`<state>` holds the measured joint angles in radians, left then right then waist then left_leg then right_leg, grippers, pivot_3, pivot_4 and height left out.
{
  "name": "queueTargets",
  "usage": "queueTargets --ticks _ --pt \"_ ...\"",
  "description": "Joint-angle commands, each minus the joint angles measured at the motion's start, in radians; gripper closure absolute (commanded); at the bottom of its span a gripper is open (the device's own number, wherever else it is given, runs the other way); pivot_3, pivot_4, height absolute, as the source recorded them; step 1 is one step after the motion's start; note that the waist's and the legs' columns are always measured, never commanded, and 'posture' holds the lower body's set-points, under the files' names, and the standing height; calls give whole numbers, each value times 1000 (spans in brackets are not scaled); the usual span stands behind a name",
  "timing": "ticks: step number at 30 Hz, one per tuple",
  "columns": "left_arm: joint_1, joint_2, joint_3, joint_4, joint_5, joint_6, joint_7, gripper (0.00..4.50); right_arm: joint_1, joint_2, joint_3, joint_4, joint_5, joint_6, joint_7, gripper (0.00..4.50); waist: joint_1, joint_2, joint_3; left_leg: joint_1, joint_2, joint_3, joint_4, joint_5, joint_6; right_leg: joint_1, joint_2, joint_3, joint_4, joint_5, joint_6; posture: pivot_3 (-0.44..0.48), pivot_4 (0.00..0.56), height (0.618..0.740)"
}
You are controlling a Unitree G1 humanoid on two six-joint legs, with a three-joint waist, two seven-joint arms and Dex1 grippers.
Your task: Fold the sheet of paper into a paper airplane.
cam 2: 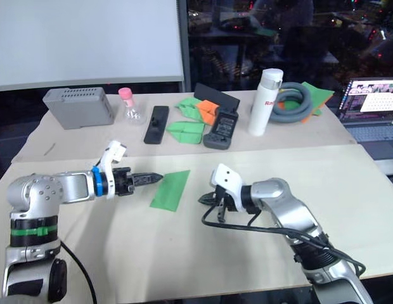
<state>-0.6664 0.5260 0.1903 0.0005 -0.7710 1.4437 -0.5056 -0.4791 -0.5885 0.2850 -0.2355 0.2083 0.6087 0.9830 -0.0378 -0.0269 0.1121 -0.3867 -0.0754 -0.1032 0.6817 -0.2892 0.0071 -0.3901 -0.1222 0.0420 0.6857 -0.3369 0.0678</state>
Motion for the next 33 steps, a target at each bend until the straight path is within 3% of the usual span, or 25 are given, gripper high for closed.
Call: queueTargets --ticks 1,7,12,15,18,21,24,28,31,33 --pt "-67 -33 -44 75 64 -11 48 2042 1 -7 -30 -52 3 -2 -28 4500 1 0 0 0 0 0 0 0 0 0 0 0 0 0 0 0 150 740" --pt "-101 -50 -123 106 101 -14 23 2042 1 -9 -61 -89 27 36 -69 4500 -1 0 0 -2 0 0 1 0 0 0 0 0 1 0 0 0 150 740" --pt "-106 -84 -78 99 82 52 34 3551 -2 -9 -79 -99 27 76 -110 4500 0 0 0 -2 0 0 1 0 0 0 0 0 1 0 0 0 150 740" --pt "-136 -166 75 126 100 144 116 4468 -4 -6 -80 -98 28 83 -121 4500 0 0 0 -2 -1 0 2 0 0 0 0 0 1 0 0 0 150 740" --pt "-143 -256 221 125 40 171 225 4468 -8 -3 -78 -94 28 84 -126 4500 2 -1 0 -3 -1 0 4 0 0 0 0 0 1 0 0 0 150 740" --pt "-125 -344 366 111 -83 171 420 4468 -11 -4 -77 -88 26 81 -126 4500 2 -2 1 -3 -1 0 4 0 1 0 -1 0 2 0 0 0 150 740" --pt "-87 -457 515 68 -243 171 696 4468 -15 -6 -77 -81 24 76 -125 4500 2 -3 1 -3 -1 0 5 0 1 1 -1 0 3 0 0 0 150 740" --pt "-51 -748 710 -86 -454 171 1127 4468 -29 -7 -86 -64 18 74 -132 4500 13 -8 5 -4 -1 0 8 -1 2 1 -2 1 2 0 1 0 150 740" --pt "70 -868 548 -158 -842 -80 1539 4468 -45 -12 -96 -46 3 80 -154 4500 13 -13 8 -7 3 0 13 -2 1 1 0 2 2 1 1 0 150 740" --pt "126 -889 425 -171 -1013 -215 1680 4468 -55 -16 -105 -34 -10 83 -176 4500 34 -14 8 -5 2 0 13 -2 1 1 0 3 5 1 1 0 150 740"
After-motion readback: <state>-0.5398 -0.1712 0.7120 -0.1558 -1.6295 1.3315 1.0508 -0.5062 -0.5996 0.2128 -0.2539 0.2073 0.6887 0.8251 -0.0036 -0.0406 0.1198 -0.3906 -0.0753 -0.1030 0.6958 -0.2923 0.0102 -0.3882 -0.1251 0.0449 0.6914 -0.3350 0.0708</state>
